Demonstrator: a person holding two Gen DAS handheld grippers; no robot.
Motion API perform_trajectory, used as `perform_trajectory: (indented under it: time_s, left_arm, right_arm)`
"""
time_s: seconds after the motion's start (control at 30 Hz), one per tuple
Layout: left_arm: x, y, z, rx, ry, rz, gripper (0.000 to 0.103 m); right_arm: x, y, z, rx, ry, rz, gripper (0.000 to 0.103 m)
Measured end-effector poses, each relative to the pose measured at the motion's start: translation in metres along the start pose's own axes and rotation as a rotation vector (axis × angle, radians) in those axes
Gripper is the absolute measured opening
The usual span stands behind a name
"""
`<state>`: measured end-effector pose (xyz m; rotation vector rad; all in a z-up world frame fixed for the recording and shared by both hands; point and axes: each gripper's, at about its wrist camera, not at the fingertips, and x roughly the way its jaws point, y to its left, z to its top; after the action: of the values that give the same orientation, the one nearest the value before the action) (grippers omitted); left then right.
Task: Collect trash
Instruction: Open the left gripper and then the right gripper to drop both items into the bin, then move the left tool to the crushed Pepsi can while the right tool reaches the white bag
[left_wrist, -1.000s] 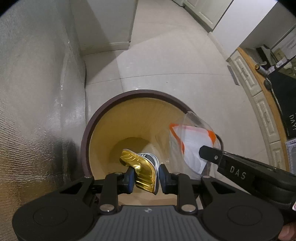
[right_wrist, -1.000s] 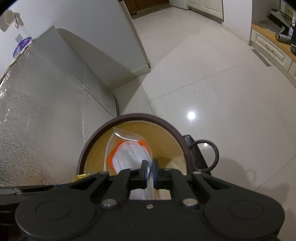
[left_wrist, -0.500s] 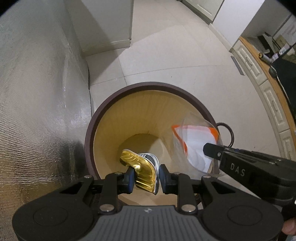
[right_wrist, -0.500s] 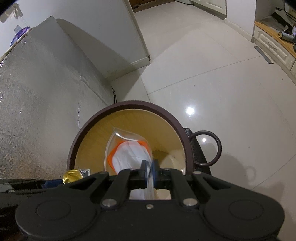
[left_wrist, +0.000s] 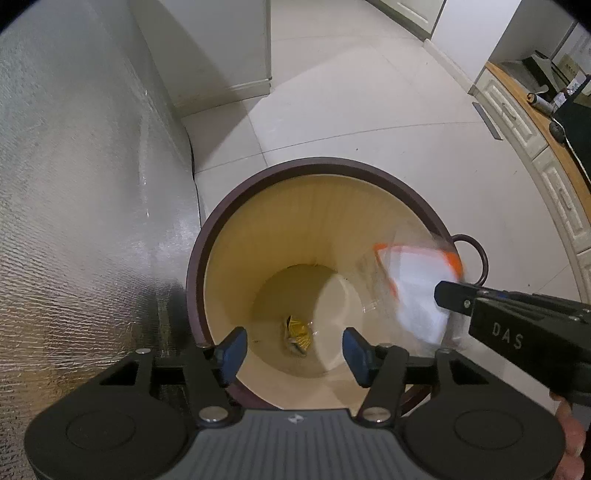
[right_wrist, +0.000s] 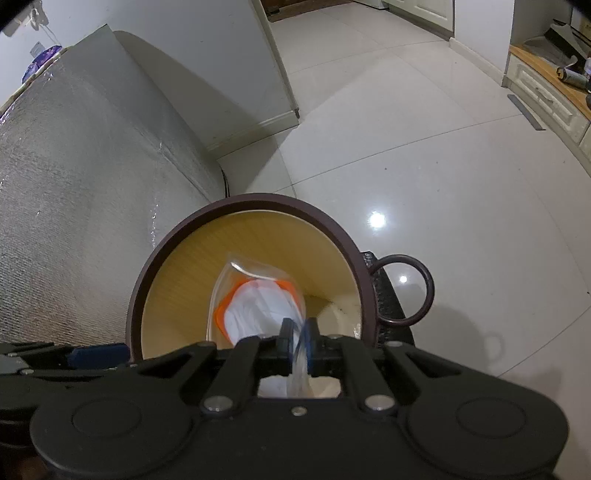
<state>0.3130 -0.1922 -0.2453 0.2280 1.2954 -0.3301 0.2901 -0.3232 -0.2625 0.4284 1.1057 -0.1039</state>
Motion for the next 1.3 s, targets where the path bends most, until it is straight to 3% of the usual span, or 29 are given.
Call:
perform_trajectory:
  time_s: [0.17, 0.57, 0.87, 1.0, 1.13, 1.3]
  left_arm:
    - [-0.001, 0.004, -0.002, -0.022, 0.016, 0.008, 0.072]
    - [-0.015, 0.017, -0.012, -0.101, 0.028, 0.009, 0.085]
    - [-0.048, 0.021, -0.032, -0.147, -0.017, 0.019, 0.102]
    - [-0.058, 0.018, -0.040, -0.120, -0.027, 0.054, 0.103]
    - [-0.065, 0.016, -0.048, -0.113, -0.032, 0.062, 0.103]
    - [-0.078, 0.016, -0.054, -0.126, -0.062, 0.065, 0.103]
  right_arm:
    - [-0.006, 0.001, -0.002, -0.020, -0.003, -0.004, 0.032]
    - [-0.034, 0.004, -0.012, -0.101, -0.015, -0.009, 0.059]
    - [-0.056, 0.000, -0.022, -0.152, -0.038, -0.020, 0.077]
    - [-0.069, -0.003, -0.026, -0.166, -0.058, -0.022, 0.084]
    - [-0.080, -0.006, -0.031, -0.176, -0.072, -0.033, 0.098]
    - [-0.093, -0.012, -0.039, -0.174, -0.083, -0.069, 0.103]
